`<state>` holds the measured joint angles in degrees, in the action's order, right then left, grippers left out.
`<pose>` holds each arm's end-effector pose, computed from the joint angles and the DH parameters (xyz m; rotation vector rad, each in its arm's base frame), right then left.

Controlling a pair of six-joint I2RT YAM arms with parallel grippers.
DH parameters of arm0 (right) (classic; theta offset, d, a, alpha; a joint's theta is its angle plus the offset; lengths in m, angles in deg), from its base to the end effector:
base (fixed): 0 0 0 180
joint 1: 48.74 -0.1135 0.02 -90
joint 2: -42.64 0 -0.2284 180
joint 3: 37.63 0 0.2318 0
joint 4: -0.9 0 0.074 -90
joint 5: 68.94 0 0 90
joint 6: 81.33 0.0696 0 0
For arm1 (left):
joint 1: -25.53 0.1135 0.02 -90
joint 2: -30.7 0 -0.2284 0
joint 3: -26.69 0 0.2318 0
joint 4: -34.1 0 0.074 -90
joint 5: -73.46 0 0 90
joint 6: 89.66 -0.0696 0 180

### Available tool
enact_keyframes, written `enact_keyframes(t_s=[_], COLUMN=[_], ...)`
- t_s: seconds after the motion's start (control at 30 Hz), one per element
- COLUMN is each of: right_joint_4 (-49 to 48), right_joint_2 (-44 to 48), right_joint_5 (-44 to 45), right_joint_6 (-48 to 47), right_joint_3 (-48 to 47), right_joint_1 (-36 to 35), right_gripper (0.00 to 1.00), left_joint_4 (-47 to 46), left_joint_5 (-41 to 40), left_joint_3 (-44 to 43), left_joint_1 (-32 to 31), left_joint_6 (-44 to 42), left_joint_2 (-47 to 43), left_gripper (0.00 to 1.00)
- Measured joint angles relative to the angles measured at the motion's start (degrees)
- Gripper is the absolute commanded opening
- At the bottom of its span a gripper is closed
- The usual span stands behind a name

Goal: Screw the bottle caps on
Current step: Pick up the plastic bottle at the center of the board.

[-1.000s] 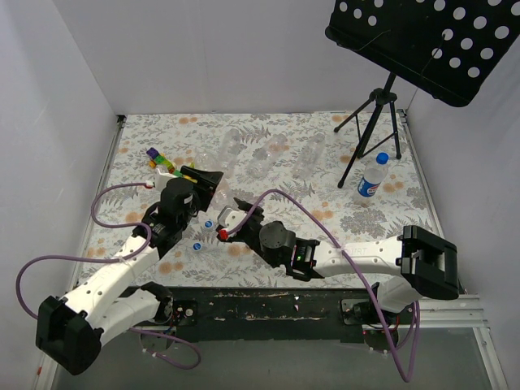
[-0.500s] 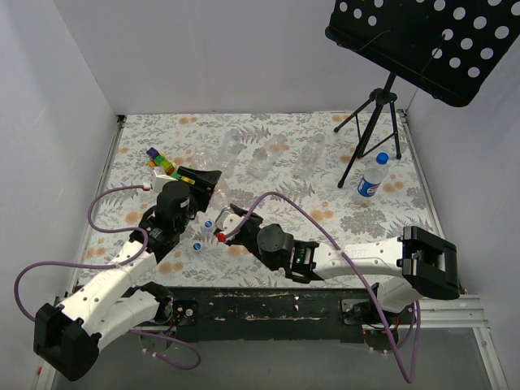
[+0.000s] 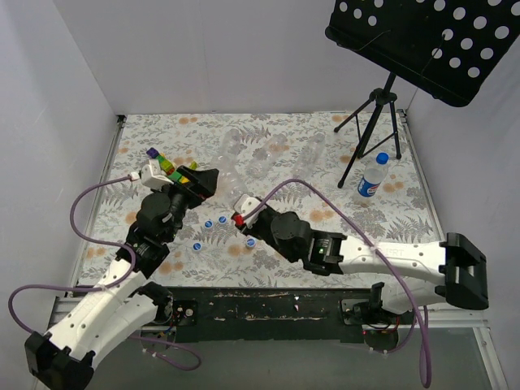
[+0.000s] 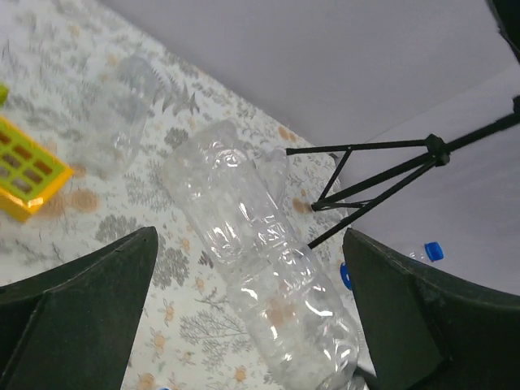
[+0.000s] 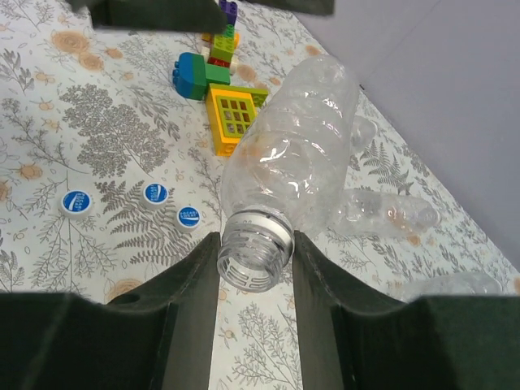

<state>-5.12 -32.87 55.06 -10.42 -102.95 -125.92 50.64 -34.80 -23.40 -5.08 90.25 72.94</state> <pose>0.1095 0.3057 0.2840 -0.8750 1.3859 0.2902 0.1996 -0.0928 0.2775 -1.1521 1.5009 -1.2482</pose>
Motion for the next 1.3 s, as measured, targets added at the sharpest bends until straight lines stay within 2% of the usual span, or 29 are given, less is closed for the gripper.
enact_keyframes(t_s=[0.13,0.23,0.3,0.43,0.53,0.67,0.83,1.3], right_joint_4=[10.1,17.1,22.7,31.0,37.2,44.6,51.2,61.7], right_joint_2=[4.9,8.8,11.4,15.0,17.2,18.4,18.5,10.3], right_joint_5=[-6.0,-12.3,-17.7,-26.5,-32.4,-38.5,-44.3,-52.4], right_joint_6=[5.0,8.1,9.8,10.5,10.3,8.9,5.8,1.9], right_joint_3=[-1.7,-3.0,-4.4,-7.2,-9.3,-12.8,-15.6,-24.9], right_joint_1=[5.3,10.0,13.6,18.0,20.3,22.3,22.6,22.8], right_gripper=[0.01,0.01,0.01,0.01,0.01,0.01,0.01,0.01], left_joint_4=[-5.6,-8.6,-8.8,-5.2,-1.6,1.8,3.8,1.0], left_joint_5=[5.6,14.7,24.0,37.4,45.2,52.2,58.0,62.6], left_joint_3=[0.8,1.8,1.9,0.1,-3.2,-6.4,-7.2,-1.6], left_joint_1=[0.0,0.0,0.0,-0.2,-0.3,-0.3,-0.3,-4.0], left_joint_6=[-21.0,-36.8,-48.4,-62.7,-69.9,-77.2,-82.6,-83.7], left_joint_2=[-5.9,-9.0,-9.6,-6.3,-1.4,4.1,6.6,4.5], left_gripper=[0.98,0.98,0.98,0.98,0.98,0.98,0.98,0.97])
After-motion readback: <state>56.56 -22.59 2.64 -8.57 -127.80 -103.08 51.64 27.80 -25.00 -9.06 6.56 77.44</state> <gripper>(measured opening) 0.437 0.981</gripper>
